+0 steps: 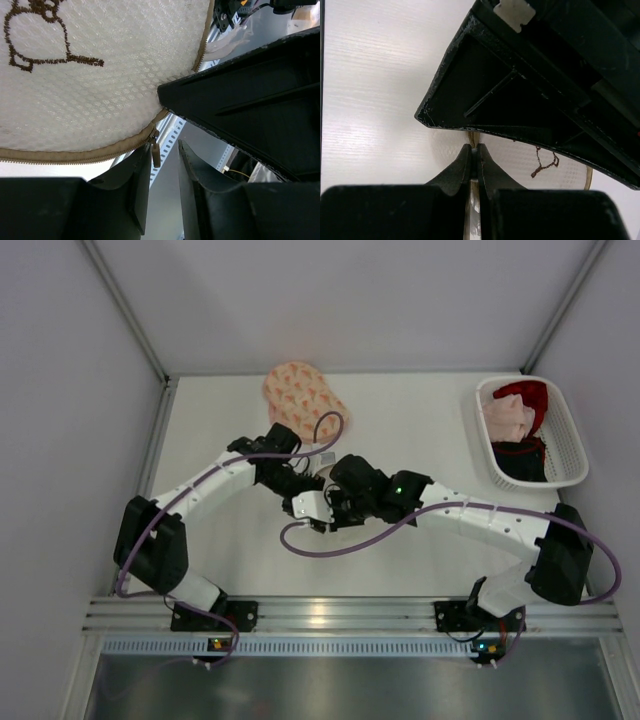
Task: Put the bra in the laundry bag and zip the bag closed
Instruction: Zip the zipper on the laundry bag.
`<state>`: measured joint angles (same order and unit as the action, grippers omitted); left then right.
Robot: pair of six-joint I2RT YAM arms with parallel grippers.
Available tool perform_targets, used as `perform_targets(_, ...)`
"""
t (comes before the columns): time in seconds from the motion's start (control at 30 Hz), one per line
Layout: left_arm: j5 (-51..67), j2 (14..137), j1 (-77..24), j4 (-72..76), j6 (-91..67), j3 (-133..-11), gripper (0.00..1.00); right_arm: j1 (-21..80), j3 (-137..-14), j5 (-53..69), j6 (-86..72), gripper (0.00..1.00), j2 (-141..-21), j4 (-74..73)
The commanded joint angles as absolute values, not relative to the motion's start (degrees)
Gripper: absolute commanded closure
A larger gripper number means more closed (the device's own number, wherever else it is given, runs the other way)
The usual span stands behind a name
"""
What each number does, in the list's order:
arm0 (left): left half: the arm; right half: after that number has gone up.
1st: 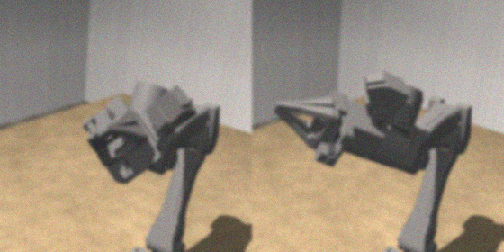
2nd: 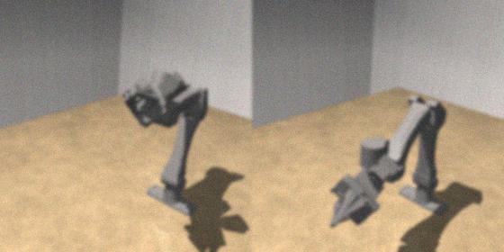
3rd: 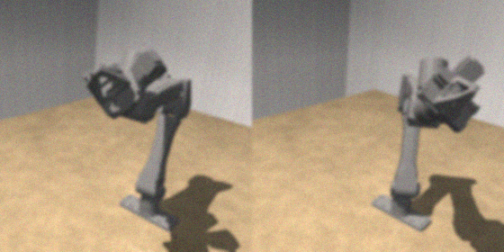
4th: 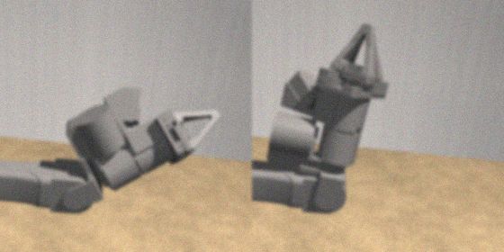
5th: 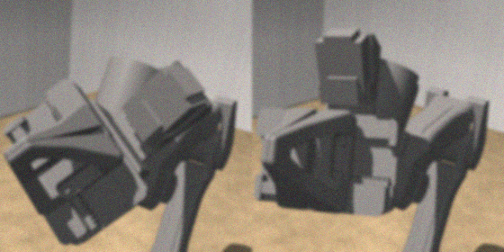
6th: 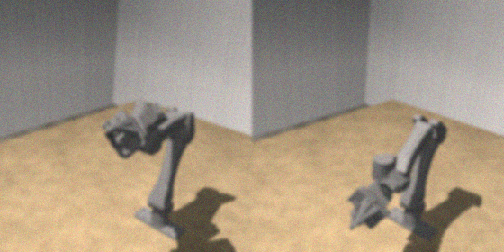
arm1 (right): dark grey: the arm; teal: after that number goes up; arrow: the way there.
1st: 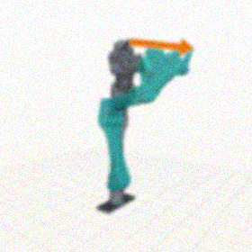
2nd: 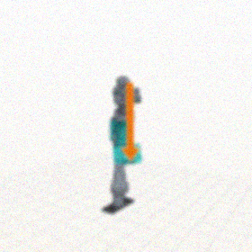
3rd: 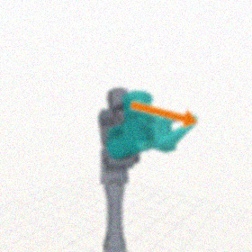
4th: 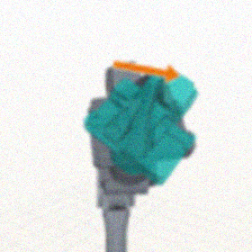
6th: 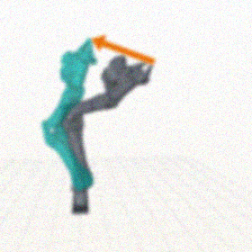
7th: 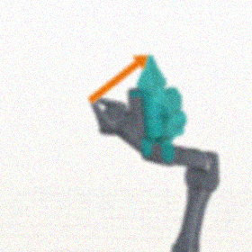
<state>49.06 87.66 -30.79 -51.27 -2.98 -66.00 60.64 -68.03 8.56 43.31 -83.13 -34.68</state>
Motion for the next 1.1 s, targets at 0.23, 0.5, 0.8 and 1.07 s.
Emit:
perform_targets(0.23,48.9,88.2,-30.7,-51.9,-3.5,-68.3,0.66,61.6,-70.6,8.9,42.1,1.00,-81.7,-32.3)
perform_targets(0.5,48.9,87.8,-30.5,-51.8,-3.2,-67.8,1.00,61.7,-69.2,6.7,42.4,1.00,-80.8,-31.4)
perform_targets(0.8,49.3,86.0,-23.9,-51.9,-2.0,-64.4,1.00,58.2,-63.0,4.8,43.7,1.00,-74.5,-28.4)
perform_targets(1.07,50.4,84.1,-21.6,-51.9,-0.5,-64.8,1.00,52.4,-58.8,7.9,46.8,1.00,-71.0,-24.4)
